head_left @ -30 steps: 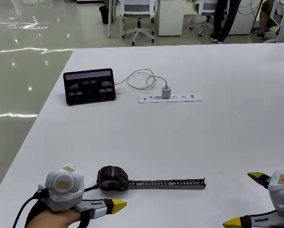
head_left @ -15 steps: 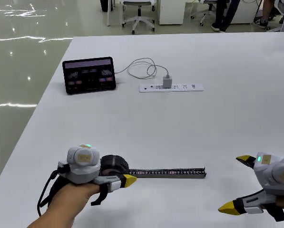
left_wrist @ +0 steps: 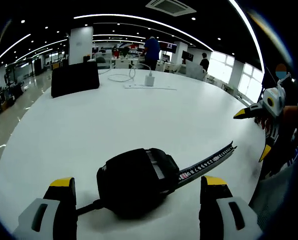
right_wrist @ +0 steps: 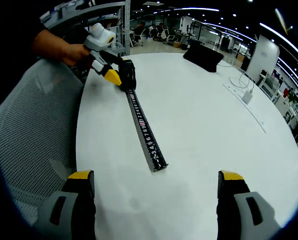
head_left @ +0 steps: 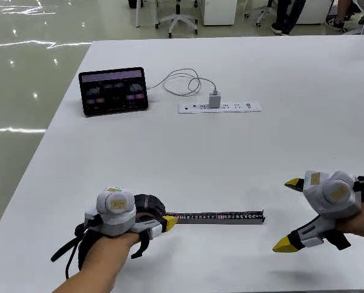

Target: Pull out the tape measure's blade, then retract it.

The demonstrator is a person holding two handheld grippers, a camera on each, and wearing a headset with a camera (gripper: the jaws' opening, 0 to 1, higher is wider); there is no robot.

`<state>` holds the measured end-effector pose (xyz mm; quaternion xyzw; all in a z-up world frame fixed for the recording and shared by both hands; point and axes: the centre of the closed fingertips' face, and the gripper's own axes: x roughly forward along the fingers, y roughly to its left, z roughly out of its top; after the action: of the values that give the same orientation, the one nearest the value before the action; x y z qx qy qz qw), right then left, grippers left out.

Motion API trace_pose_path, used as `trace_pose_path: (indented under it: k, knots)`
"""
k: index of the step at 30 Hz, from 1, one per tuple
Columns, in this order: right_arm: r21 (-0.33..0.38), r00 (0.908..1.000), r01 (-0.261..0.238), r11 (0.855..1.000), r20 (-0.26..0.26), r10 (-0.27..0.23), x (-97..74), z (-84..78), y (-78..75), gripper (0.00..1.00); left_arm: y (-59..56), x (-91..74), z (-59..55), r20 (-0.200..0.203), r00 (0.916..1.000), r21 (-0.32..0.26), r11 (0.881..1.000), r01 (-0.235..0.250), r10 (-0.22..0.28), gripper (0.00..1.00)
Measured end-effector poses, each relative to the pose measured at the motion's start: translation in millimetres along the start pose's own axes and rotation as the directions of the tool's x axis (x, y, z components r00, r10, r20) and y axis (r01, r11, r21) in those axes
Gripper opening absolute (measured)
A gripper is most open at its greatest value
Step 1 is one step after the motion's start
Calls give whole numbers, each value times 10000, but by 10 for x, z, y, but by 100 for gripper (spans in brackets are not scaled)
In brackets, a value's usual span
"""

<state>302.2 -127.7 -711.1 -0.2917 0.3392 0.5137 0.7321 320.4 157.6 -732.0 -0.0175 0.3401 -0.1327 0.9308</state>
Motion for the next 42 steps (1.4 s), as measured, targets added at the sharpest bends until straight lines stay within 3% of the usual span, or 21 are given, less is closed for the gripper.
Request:
trace_pose_path:
  k: [3,4,5,9,11,18,22,32,38,42]
  knots:
    - [-260,9990,-359,9990,-280,351,80,18,12,98,36,4,-5,152,9996,118,9996,-254,252,100]
    - [-487,9983,-456,9978,-388,438,112,24,8,98,58,5,52,515,9981,-22,9994,-346,346,100]
    - [-594,9974,-591,9965,-442,566,145,14,-6,97,58,0,69,608,9976,-112,9995,-311,317,100]
    - [-883,9913,-1111,9899,-811,1040,240,19,9,92,136,0,88,765,9950,-346,9975,-615,640,98]
    - [-1017,9882,-1312,9861,-933,1218,280,30,9,88,126,11,118,1026,9932,-793,9958,-468,548,98]
    - [-1073,9751,-1891,9761,-1377,1738,420,0,16,70,31,16,198,1550,9873,-408,9987,-302,361,94]
    - [-1167,9691,-2096,9708,-1568,1904,464,-42,35,53,3,29,190,1530,9878,-211,9994,-276,305,90]
    - [-1348,9573,-2351,9626,-2035,2053,499,-142,45,29,-32,36,170,1432,9894,-87,9997,-224,234,86]
    - [-1556,9623,-2151,9641,-2020,1821,514,-118,12,13,-5,50,193,1448,9889,-132,9995,-304,320,85]
    - [-1588,9625,-2126,9641,-2042,1786,519,-123,7,12,15,51,165,1291,9907,-337,9987,-384,425,81]
